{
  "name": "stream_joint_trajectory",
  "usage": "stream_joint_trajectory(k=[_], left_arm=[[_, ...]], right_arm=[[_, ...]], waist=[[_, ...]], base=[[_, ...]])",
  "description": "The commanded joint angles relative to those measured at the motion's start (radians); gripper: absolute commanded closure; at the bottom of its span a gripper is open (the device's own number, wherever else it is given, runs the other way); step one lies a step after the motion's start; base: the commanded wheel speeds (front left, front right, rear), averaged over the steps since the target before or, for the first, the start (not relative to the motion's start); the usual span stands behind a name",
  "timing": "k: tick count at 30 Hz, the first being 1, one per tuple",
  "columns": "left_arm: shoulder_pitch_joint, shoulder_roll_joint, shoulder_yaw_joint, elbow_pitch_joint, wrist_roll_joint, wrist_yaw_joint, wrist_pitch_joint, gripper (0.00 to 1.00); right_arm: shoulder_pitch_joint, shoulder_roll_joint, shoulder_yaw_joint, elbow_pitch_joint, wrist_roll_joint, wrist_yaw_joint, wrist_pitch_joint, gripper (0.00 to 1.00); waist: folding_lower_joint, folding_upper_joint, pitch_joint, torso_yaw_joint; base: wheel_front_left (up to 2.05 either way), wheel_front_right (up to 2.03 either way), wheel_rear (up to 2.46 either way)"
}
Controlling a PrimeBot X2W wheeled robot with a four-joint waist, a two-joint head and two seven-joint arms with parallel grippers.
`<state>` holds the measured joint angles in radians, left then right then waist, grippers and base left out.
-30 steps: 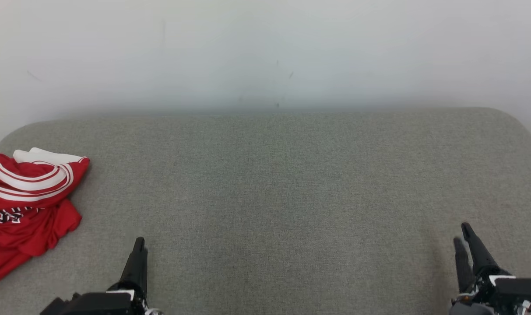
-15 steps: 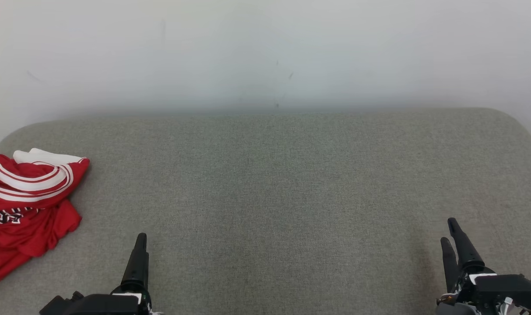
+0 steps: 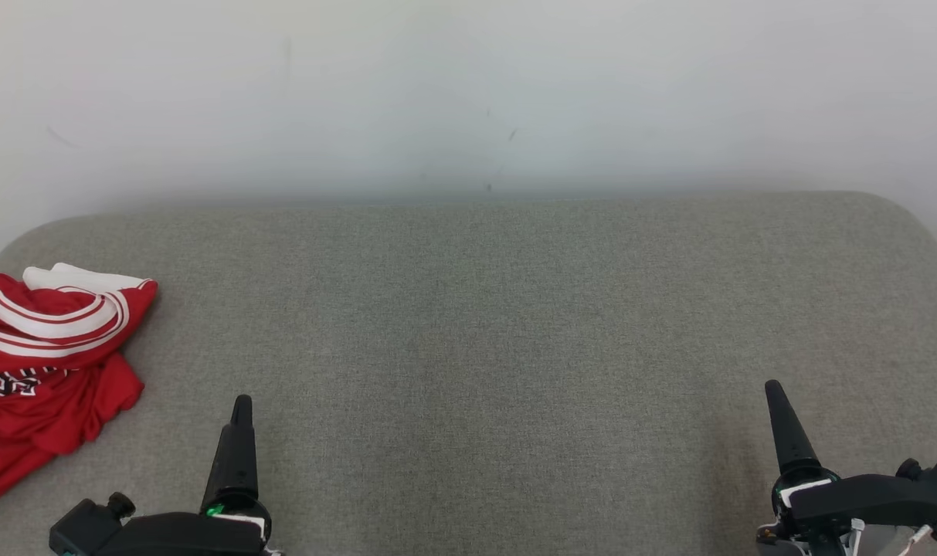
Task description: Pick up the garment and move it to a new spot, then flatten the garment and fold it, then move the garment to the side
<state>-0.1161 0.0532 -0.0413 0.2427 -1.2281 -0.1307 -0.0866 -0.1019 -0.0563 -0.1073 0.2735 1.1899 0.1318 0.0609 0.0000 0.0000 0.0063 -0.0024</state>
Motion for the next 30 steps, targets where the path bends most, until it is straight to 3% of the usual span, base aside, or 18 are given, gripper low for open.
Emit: stream_joint_trajectory(k=[1, 13, 30], left_arm=[[-0.002, -0.002, 0.005, -0.032, 0.078, 0.0, -0.01, 0.0], [0.011, -0.003, -0.01, -0.084, 0.33, 0.012, -0.038, 0.0], [0.031, -0.003, -0.028, -0.149, 0.582, 0.038, -0.076, 0.0]], right_arm=[[-0.008, -0.009, 0.012, -0.028, -0.091, -0.001, -0.017, 0.0], [0.001, -0.013, 0.078, -0.071, -0.351, -0.001, -0.069, 0.0], [0.016, -0.005, 0.136, -0.118, -0.584, -0.001, -0.138, 0.0]], waist=[[0.0, 0.0, 0.0, 0.0], [0.0, 0.0, 0.0, -0.002], [0.0, 0.0, -0.002, -0.002]], base=[[0.0, 0.0, 0.0], [0.0, 0.0, 0.0], [0.0, 0.0, 0.0]])
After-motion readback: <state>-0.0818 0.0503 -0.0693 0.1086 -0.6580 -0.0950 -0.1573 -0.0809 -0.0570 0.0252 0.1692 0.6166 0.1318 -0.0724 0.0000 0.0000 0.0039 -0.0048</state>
